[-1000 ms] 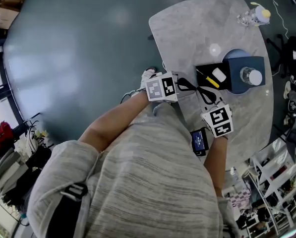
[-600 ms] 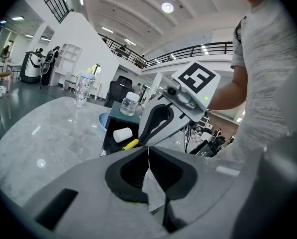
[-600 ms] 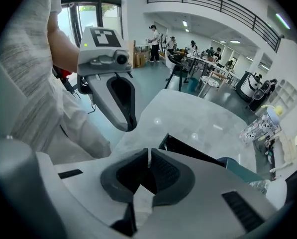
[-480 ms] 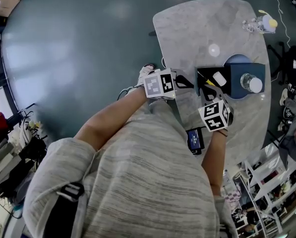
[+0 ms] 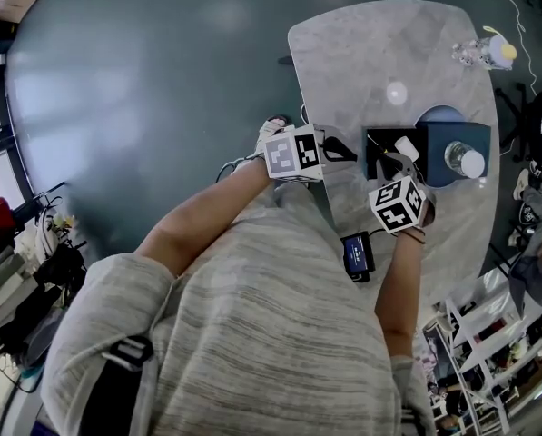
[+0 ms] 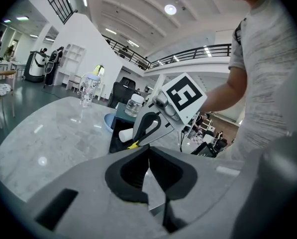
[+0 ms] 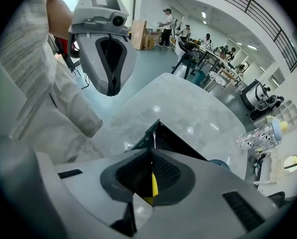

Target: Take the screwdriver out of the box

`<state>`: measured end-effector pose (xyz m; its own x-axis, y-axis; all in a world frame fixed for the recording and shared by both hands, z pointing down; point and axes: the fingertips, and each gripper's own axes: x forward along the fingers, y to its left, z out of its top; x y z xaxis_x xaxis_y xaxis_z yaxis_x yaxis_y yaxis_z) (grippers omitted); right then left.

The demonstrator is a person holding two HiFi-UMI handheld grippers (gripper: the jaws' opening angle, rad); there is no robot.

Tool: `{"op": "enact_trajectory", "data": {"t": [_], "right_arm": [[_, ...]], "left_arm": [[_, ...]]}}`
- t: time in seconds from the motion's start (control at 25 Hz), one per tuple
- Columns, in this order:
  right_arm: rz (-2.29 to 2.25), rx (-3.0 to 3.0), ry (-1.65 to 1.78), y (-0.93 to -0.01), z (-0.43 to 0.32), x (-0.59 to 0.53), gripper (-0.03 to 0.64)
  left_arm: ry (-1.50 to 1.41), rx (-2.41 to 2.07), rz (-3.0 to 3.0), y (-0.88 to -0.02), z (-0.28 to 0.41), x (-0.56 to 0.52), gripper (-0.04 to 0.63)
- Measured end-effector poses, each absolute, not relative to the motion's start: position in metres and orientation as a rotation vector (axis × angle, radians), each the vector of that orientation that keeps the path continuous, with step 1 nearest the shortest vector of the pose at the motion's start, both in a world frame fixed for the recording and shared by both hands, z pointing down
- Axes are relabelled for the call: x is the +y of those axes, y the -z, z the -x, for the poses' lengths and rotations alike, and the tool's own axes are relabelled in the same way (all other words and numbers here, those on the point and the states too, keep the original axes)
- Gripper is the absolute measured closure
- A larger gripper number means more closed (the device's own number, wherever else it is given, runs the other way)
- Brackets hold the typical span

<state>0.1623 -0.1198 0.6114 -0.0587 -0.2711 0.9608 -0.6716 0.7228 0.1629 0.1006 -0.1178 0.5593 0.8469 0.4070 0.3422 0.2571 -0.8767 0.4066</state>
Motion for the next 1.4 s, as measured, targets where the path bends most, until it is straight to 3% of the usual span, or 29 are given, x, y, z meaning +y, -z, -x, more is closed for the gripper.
{"op": "enact_trajectory", "data": {"t": [0.64, 1.4], "right_arm": [[-0.699, -1.601, -0.428, -0.636, -0.176, -0.123, 0.546], [-0.594, -1.517, -0.448, -0.663, -0.196, -0.116, 0.545]], "left_arm": [[-0.606, 0.477, -2.655, -0.564, -0.094, -0.125, 0.578], [-0.615, 0.481, -2.641, -0.568, -0.101, -0.125, 0.578]]}}
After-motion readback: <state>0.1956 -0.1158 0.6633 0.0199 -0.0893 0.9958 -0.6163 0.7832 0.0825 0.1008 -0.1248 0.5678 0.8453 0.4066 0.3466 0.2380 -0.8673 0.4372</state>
